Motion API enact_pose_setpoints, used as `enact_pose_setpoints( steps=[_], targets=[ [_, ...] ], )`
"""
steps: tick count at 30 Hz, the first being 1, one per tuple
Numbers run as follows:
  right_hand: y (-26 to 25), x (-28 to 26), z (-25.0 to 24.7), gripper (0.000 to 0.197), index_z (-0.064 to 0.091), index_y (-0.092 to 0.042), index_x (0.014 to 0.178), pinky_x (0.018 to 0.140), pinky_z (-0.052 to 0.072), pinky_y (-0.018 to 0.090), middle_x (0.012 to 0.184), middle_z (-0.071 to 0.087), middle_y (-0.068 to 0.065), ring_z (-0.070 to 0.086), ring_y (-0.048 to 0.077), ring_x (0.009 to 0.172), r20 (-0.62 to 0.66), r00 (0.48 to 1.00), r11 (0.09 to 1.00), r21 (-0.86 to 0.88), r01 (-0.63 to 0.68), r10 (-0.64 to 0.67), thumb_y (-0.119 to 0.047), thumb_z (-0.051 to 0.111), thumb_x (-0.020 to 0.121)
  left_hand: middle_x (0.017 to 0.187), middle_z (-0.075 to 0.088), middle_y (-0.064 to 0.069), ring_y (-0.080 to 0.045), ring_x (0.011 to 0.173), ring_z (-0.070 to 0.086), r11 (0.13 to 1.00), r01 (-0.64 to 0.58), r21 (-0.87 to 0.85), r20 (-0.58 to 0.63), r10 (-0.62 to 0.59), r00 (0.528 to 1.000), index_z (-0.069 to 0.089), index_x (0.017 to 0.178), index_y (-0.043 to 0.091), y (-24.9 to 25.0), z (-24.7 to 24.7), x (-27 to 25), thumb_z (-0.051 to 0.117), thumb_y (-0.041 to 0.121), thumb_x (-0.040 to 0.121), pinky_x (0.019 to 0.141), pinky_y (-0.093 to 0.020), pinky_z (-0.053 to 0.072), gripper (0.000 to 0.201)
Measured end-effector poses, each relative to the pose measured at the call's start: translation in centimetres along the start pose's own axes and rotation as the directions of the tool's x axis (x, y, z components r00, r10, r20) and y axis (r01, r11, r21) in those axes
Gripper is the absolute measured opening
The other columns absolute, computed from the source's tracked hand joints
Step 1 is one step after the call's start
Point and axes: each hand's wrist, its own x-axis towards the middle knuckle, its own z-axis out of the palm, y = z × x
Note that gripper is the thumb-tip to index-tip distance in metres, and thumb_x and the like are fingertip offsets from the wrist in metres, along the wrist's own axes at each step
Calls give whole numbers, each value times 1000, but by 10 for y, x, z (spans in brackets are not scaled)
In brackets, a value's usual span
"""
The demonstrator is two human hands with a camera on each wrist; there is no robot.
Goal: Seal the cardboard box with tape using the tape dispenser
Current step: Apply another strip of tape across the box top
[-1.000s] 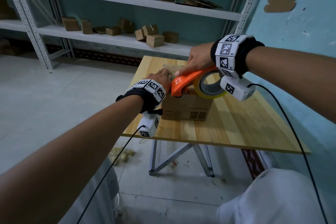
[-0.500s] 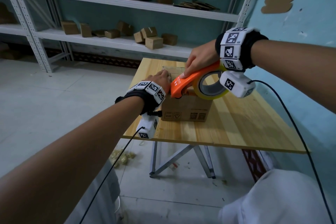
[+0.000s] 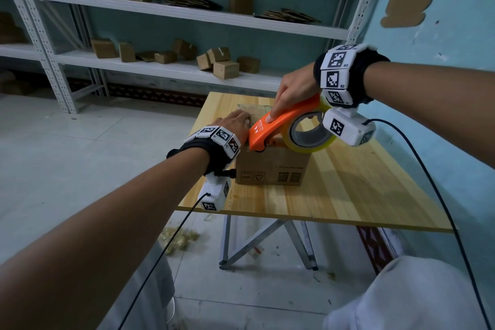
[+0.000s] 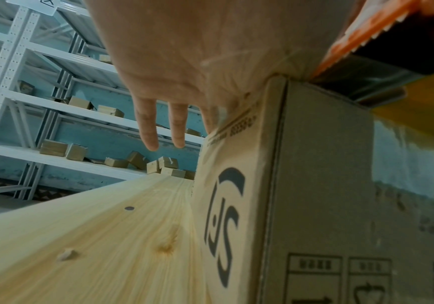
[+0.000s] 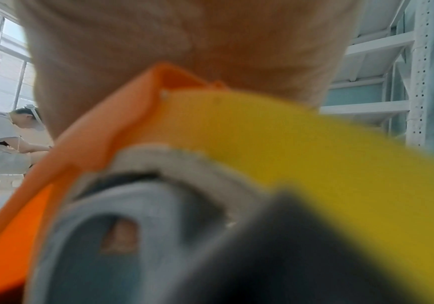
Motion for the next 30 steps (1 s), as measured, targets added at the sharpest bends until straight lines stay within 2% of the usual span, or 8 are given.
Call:
enact_pose_setpoints(
  steps=[5,8,12,14,22,30],
  targets=[
    [2,1,1,53,75,-15,102,79,59,37,91,76,7,71,23,76,-16,1000,1000,7,-9,9,-61,71,76,151,31,1,-29,132,39,1000,-12,14,0,12,1000,32,143,24,-1,0,1,19,32,104,105,-42,32,41],
    [2,1,1,54,75,-17,103,85,59,41,91,77,6,73,27,85,-18,1000,1000,6,-17,17,-63,71,74,151,30,0,-25,134,37,997,-43,64,5,42,999,32,144,21,1,0,1,21,29,104,107,-42,30,42],
    [5,-3,-1,50,76,-17,102,71,56,29,86,76,2,69,17,73,-37,999,1000,22,-6,7,-60,69,78,154,27,3,-27,137,35,999,-11,39,-14,11,1000,30,145,29,-4,3,7,20,35,103,108,-43,31,44],
    [5,-5,-1,48,76,-17,101,67,53,27,83,76,0,69,15,71,-42,999,1000,30,-8,9,-60,69,79,153,28,4,-26,137,35,999,-17,31,-10,17,1000,31,145,31,-6,6,10,20,36,103,106,-43,32,44],
    [7,-6,-2,50,76,-17,101,70,54,27,88,76,2,69,15,72,-69,998,1000,6,-2,2,-61,68,79,152,29,6,-23,138,33,990,-95,107,51,90,995,30,145,27,-16,12,23,27,36,101,108,-47,34,45],
    [12,-6,-1,52,76,-19,103,68,53,26,88,76,1,70,15,73,-63,998,1000,23,9,-7,-63,66,77,149,33,6,-18,135,37,990,-97,106,3,97,995,31,144,25,-16,14,24,26,36,102,105,-44,36,44]
  ],
)
